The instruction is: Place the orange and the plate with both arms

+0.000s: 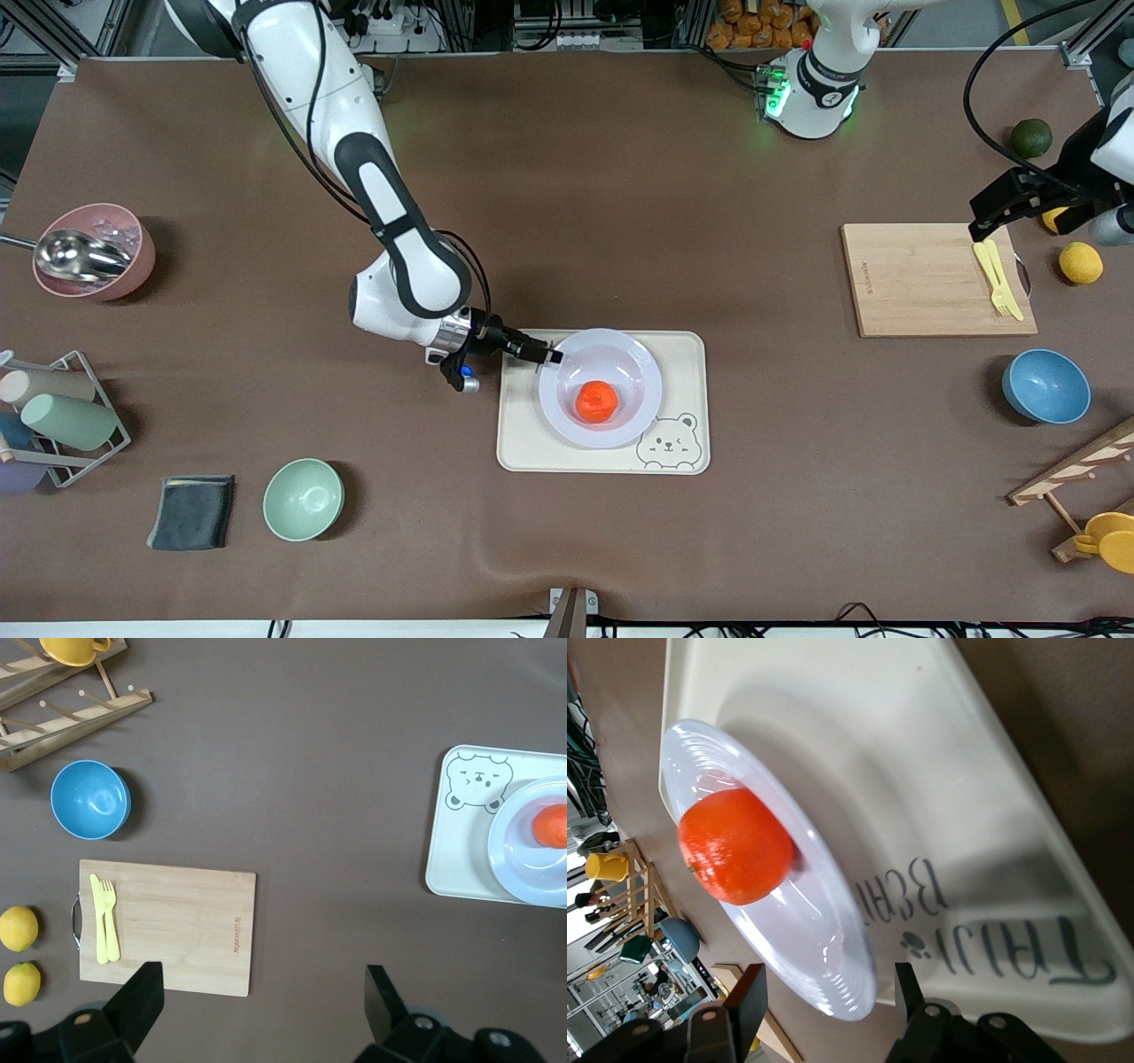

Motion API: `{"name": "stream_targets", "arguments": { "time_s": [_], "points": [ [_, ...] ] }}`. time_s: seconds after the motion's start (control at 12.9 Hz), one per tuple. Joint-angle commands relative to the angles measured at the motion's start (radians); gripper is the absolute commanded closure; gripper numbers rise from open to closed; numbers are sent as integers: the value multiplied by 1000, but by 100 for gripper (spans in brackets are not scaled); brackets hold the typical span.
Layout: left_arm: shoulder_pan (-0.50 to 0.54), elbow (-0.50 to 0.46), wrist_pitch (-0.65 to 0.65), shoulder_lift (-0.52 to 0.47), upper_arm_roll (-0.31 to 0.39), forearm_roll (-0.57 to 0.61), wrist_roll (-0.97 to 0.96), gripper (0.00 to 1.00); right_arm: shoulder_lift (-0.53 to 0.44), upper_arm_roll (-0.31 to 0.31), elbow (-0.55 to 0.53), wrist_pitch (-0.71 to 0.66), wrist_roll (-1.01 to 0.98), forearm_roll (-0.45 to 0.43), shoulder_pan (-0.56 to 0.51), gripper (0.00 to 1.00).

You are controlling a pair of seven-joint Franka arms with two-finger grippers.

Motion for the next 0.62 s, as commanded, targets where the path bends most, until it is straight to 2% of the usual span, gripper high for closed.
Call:
{"name": "stream_targets", "arguments": {
  "time_s": [0.0, 0.08, 0.23, 0.39, 0.54],
  "points": [
    [6, -7, -10, -9, -8, 16, -3, 0, -80, 8, -27, -28, 182, -163, -26, 34],
    [6, -7, -10, -10, -9, 15, -3, 0, -89, 8, -26, -68, 219, -211, -43, 33],
    [3, -6, -7, -9, -9, 15, -3, 0, -110, 8, -32, -130, 239, -265, -83, 23],
    [-1, -6, 2, -6, -11, 16, -5, 0, -133, 8, -44, -183, 240, -317, -118, 21],
    [-1, -4, 10, 2, -14, 16, -3, 0, -178, 2, -67, -234, 265, -361, -152, 10]
  ]
}}
